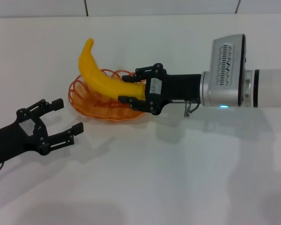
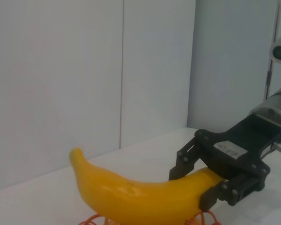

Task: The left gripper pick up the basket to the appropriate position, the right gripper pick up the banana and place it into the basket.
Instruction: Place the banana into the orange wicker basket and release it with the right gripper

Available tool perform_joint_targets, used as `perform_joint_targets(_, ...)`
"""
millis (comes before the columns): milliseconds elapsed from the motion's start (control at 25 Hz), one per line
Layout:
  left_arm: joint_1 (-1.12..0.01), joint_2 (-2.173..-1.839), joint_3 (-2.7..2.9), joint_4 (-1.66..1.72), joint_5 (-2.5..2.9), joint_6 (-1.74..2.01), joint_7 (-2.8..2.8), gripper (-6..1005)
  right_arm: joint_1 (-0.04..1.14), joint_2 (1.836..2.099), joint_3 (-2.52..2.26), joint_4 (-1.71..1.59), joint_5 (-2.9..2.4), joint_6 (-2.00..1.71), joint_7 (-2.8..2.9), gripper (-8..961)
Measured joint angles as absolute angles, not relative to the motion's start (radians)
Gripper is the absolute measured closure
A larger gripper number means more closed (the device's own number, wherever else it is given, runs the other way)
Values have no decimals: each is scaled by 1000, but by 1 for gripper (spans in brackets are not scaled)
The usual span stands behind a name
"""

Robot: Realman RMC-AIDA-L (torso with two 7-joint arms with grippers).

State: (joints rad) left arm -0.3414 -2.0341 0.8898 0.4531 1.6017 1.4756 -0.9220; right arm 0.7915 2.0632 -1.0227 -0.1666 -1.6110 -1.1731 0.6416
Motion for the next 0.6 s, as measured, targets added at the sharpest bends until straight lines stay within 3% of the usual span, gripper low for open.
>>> perform_joint_targets(320,-340,-2034,889,452,1607,1473,-923,120,806,2061,-1065,-166,-1598,-1149,717,435)
perform_joint_targets(480,-326,-2033,881,457,1609,1473,-923,120,787,2045,-1067,-200,-1600,-1251,772,294)
perform_joint_targets(600,-318,-2032,880,461,1610,1475,-922,120,710,2037,-1074,-317,-1604,-1349,849,189)
